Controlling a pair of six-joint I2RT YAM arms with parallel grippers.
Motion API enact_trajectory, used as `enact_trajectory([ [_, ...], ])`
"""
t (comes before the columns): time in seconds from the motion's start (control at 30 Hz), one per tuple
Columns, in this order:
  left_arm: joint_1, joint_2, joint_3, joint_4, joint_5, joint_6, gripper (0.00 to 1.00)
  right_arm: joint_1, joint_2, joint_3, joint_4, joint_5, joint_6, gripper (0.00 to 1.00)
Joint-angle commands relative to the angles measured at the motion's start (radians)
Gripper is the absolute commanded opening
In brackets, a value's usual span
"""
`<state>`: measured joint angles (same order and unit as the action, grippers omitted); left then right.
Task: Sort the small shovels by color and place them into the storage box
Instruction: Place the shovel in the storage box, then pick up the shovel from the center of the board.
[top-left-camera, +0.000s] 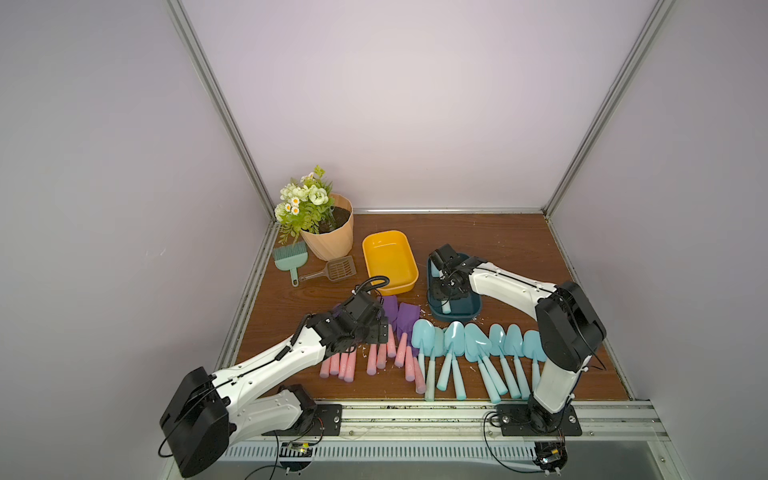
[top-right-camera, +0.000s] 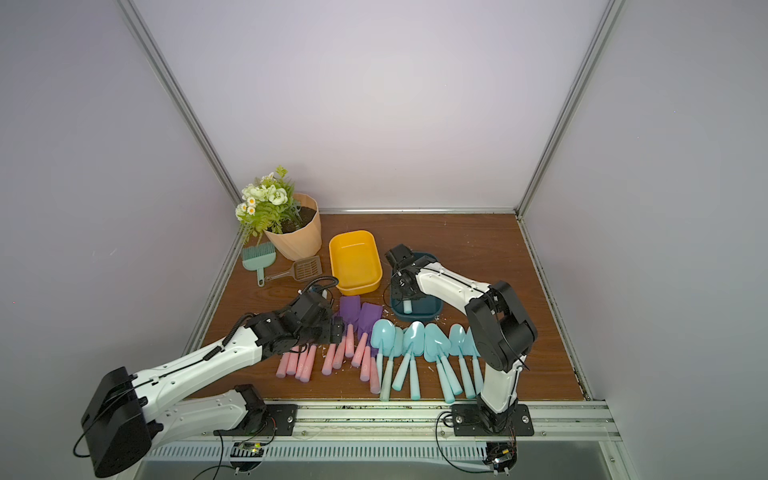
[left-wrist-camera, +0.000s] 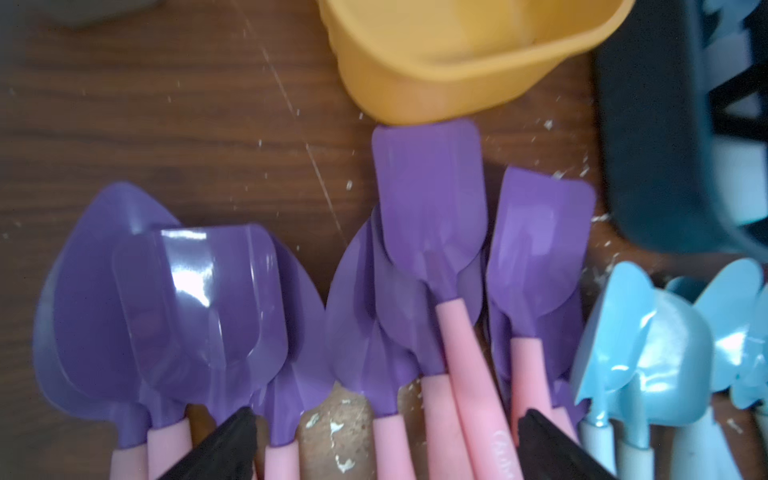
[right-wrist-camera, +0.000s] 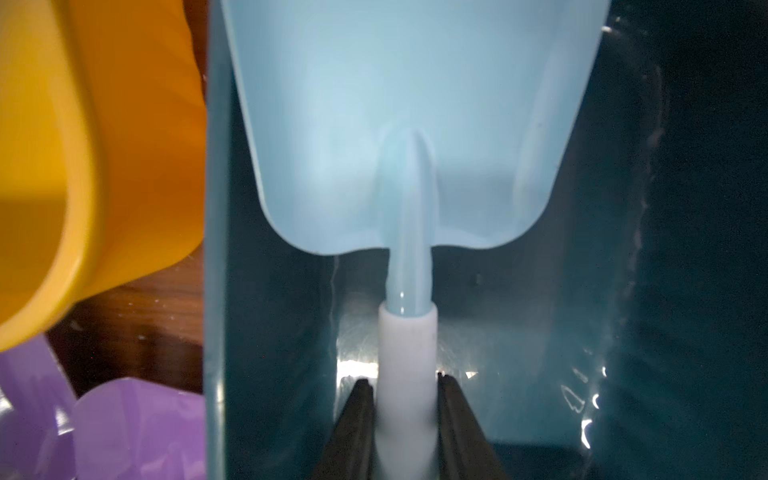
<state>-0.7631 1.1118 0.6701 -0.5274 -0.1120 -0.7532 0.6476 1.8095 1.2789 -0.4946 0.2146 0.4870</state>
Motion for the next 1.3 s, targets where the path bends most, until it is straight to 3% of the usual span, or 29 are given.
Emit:
enact_trajectory([
  [0.0,0.008,-0.013,-0.009,-0.037,0.053,-0.027,0.99,-0.002,-0.022,0.004,0.016,-0.005,-0.001,0.30],
  [0.1,0.007,-0.012,-0.013,-0.037,0.053,-0.035,0.99,-0.002,-0.031,-0.004,0.025,-0.004,-0.001,0.45],
  [0.2,0.007,-0.022,-0.017,-0.047,0.035,-0.055,0.99,-0.002,-0.042,-0.003,0.019,0.004,-0.004,0.50],
  [0.4,0.007,-0.014,0.014,-0.060,0.049,-0.063,0.99,-0.003,-0.102,-0.028,0.022,0.024,-0.020,0.49],
  [0.6,0.007,0.098,0.107,-0.024,0.161,0.026,0.98,-0.002,-0.154,-0.061,0.008,0.045,-0.021,0.48],
  [0.77,-0.001,0.215,0.137,0.022,0.249,0.042,0.91,-0.002,-0.186,-0.111,0.008,0.039,-0.016,0.47],
  [1.27,-0.035,0.359,0.162,0.116,0.241,-0.005,0.72,-0.002,-0.289,-0.209,0.001,0.063,-0.033,0.46],
])
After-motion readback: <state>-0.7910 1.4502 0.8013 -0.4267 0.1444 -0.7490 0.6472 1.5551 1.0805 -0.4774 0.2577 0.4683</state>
